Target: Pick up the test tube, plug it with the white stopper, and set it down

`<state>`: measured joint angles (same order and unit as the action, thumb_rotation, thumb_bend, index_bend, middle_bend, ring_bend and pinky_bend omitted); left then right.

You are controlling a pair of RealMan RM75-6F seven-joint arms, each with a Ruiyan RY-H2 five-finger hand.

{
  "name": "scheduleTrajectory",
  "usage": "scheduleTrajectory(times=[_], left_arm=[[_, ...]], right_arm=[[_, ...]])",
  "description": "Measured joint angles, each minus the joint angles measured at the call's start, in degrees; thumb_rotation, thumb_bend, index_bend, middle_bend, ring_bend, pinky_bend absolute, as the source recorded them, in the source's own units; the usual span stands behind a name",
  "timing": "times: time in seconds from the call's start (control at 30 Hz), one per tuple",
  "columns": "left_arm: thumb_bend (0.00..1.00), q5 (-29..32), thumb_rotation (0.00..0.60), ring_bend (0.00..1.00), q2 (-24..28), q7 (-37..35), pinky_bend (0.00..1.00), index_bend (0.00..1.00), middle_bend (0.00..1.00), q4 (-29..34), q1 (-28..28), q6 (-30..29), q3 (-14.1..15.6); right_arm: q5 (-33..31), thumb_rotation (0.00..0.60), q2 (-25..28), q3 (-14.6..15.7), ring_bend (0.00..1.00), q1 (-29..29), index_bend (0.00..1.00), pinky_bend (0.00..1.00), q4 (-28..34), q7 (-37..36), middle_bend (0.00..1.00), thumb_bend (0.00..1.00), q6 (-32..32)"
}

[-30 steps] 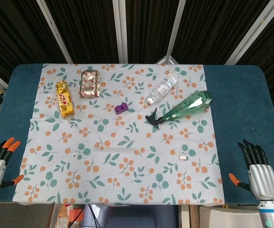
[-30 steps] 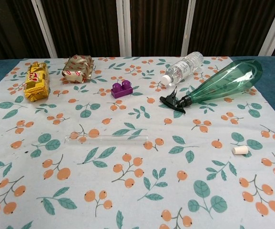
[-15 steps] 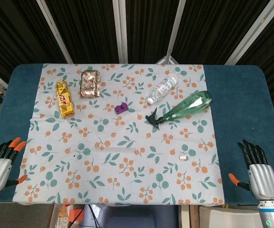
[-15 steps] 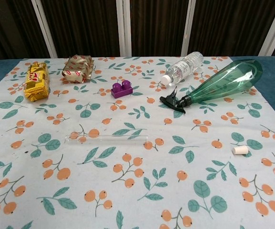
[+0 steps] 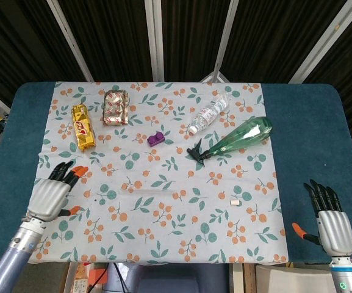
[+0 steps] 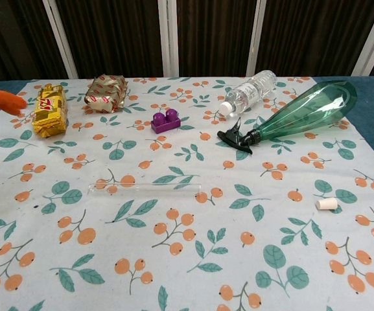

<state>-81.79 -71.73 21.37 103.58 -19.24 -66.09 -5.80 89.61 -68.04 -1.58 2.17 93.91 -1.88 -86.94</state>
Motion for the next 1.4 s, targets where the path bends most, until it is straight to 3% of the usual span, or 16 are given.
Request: scheduleTrajectory(times=[0.3,0.53,0.73,1.03,1.4], left_arm=[[0.27,13.64,0.600,0.00,-13.98,15.54,0.00,0.31,0.32,0.51,-5.79,1.84,-3.54],[0.37,24.91,0.600,0.00,-25.01,25.29,0.00,0.36,0.34,-1.52,-10.24,-1.36,-6.75],[0.39,31.52,0.600,0.00,-31.65,30.83,0.00,0.37,0.35,-4.65,-14.53,-4.94,-9.55],[0.39,36.87,0.600,0.00,-36.08,34.31,0.00,0.44,0.36,-7.96,-18.27,-7.22,-10.80],[0.40,40.02,0.600,0.00,-39.03,35.34,0.00,0.46,0.36,-11.27,-20.63,-8.46,-11.01]], right_arm=[[-0.26,0.600,0.40,0.05,0.00,0.08,0.00,0.00,0.07,-1.60,0.00,0.25,0.44],[-0.63,0.600,0.67,0.09,0.00,0.22,0.00,0.00,0.34,-2.70,0.00,0.25,1.05],[-1.18,0.600,0.81,-0.02,0.00,0.32,0.00,0.00,0.44,-3.50,0.00,0.25,1.48],[-1.36,0.600,1.00,-0.03,0.00,0.34,0.00,0.00,0.62,-3.95,0.00,0.25,1.64],[-1.44,0.600,1.08,-0.02,0.00,0.33,0.00,0.00,0.69,-3.95,0.00,0.25,1.71]])
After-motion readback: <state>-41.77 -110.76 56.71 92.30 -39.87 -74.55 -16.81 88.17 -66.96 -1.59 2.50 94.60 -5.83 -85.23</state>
